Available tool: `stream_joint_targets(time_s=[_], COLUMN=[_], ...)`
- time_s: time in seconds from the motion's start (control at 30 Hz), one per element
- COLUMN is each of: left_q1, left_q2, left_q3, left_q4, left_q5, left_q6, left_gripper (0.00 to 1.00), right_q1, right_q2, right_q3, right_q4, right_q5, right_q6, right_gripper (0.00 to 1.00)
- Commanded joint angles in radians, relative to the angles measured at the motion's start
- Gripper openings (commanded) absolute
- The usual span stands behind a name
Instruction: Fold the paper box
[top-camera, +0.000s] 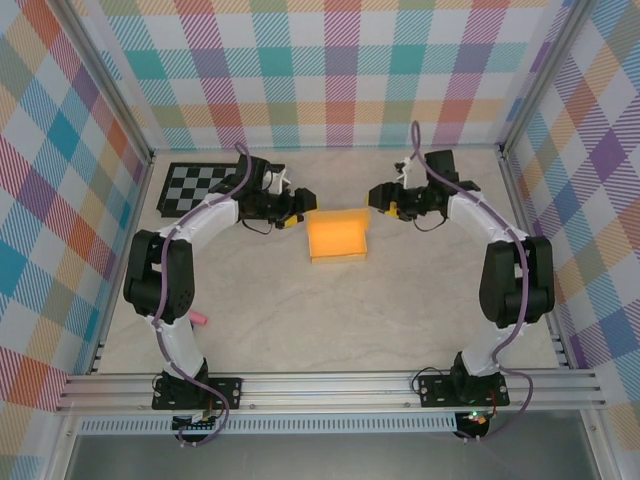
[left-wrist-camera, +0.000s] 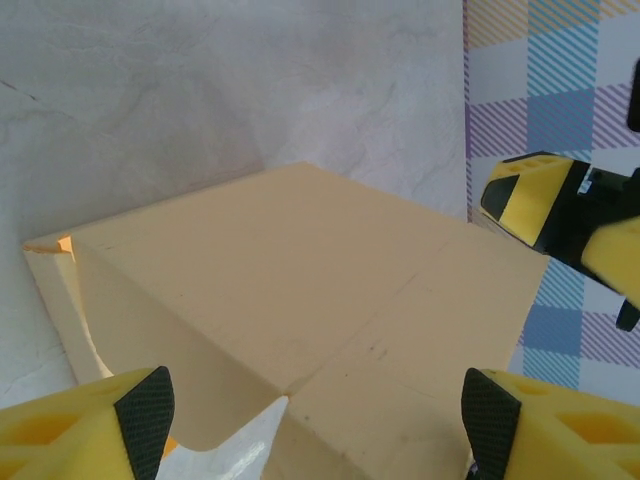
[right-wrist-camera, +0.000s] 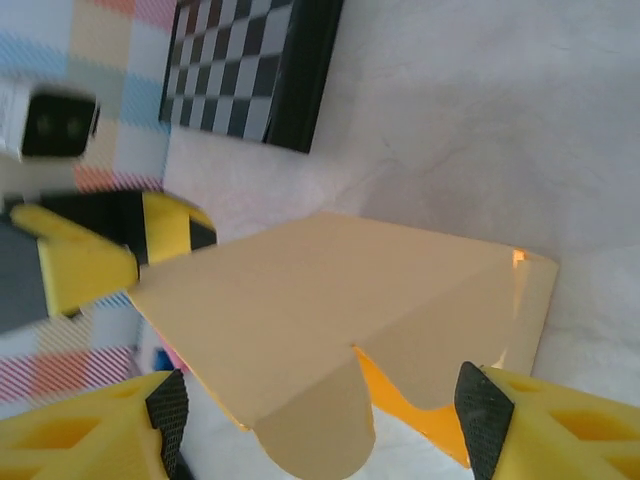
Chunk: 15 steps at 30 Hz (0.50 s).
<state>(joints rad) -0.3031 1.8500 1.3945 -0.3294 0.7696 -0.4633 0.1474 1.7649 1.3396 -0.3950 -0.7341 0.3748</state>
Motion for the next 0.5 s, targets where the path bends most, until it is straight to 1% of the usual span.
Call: stream_joint_targets(time_s=[0.0, 0.03, 0.1, 0.17, 0.23, 0.33, 0.47], left_q1=[0.017, 0.022, 0.025, 0.017, 0.007, -0.006, -0.010], left_q2=[-0.004, 0.006, 0.026, 0.045, 0.049, 0.048, 0.030], left_q3=[-0.009, -0.014, -0.028, -0.054, -0.079, -0.104, -0.135], left_q4=[0.077, 0.096, 0.137, 0.216, 0.283, 0.346, 0.375], left_q5=[0.022, 0.023, 0.025, 0.038, 0.034, 0.038, 0.030], left_q6=[-0.108, -0.142, -0.224, -0.314, -0.371, -0.416, -0.442], left_gripper=[0.78, 0.78, 0.78, 0.78, 0.78, 0.76, 0.76], right_q1=[-0.046, -0.052, -0.047, -0.040, -0.021, 0.015, 0.051], right_q2=[0.047, 0.065, 0.077, 0.097, 0.116, 0.147, 0.166], right_q3=[0.058, 0.062, 0.042, 0.030, 0.037, 0.046, 0.047], right_q4=[-0.067, -0.082, -0.028, 0.015, 0.019, 0.029, 0.039], right_q5=[-0.029, -0.042, -0.070, -0.107, -0.101, -0.109, -0.101], right_q6=[0.361, 0.423, 0.526, 0.641, 0.679, 0.729, 0.757], right_gripper=[0.74, 0.74, 0.74, 0.73, 0.71, 0.68, 0.66])
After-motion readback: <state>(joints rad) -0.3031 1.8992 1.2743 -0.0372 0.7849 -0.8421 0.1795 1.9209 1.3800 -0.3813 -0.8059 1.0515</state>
